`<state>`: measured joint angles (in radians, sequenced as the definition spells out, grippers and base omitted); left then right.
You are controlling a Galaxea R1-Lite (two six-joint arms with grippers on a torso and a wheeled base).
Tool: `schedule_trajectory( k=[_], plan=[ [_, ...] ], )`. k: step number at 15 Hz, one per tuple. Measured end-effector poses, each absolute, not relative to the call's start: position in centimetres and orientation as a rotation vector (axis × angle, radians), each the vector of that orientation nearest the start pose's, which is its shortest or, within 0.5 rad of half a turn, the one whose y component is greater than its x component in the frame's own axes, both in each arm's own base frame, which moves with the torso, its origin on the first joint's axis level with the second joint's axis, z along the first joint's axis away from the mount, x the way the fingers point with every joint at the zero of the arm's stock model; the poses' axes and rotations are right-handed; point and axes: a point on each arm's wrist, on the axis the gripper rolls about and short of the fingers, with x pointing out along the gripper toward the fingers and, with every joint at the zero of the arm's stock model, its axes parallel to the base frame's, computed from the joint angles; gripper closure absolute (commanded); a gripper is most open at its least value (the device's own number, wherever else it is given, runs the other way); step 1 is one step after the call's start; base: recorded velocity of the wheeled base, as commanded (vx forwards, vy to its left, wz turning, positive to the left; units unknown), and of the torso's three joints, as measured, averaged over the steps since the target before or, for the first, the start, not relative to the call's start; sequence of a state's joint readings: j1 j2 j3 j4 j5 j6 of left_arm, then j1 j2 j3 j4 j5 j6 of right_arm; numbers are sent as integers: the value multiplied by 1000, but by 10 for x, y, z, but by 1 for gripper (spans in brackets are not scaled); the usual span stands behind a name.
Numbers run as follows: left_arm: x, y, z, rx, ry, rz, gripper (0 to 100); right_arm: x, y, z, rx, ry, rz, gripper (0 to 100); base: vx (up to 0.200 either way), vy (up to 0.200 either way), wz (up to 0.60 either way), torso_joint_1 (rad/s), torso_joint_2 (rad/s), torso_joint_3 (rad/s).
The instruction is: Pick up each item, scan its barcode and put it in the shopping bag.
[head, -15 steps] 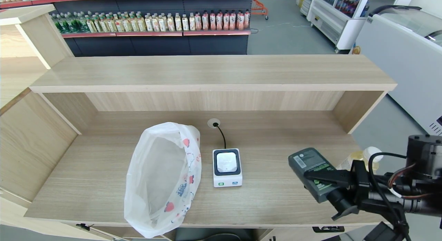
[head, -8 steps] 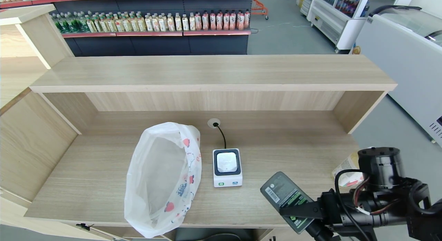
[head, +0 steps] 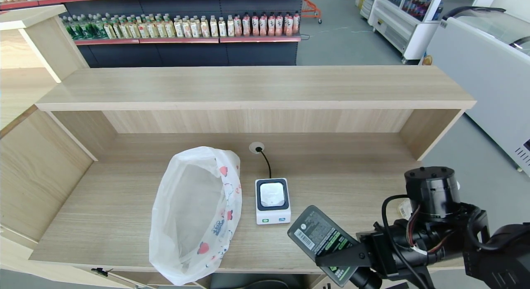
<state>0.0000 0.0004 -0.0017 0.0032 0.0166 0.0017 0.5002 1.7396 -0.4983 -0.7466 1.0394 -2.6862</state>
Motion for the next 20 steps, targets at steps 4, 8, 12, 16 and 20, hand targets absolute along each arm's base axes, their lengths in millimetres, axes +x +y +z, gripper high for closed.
schedule_trajectory(
  k=[4,8,12,16,20],
  plan=[
    [-23,0,76,2,2,17,0,215,149,112,-1814,-1709,1067,100,0,0,0,0,0,0],
    [-23,0,76,2,2,17,0,214,150,111,-1810,-1709,1073,100,0,0,0,0,0,0],
    [-23,0,76,2,2,17,0,215,151,109,-1807,-1704,1082,100,0,0,0,0,0,0],
    [-23,0,76,2,2,17,0,217,152,107,-1801,-1697,1094,100,0,0,0,0,0,0],
    [-23,0,76,2,2,17,0,217,153,106,-1794,-1695,1105,100,0,0,0,0,0,0]
  ],
)
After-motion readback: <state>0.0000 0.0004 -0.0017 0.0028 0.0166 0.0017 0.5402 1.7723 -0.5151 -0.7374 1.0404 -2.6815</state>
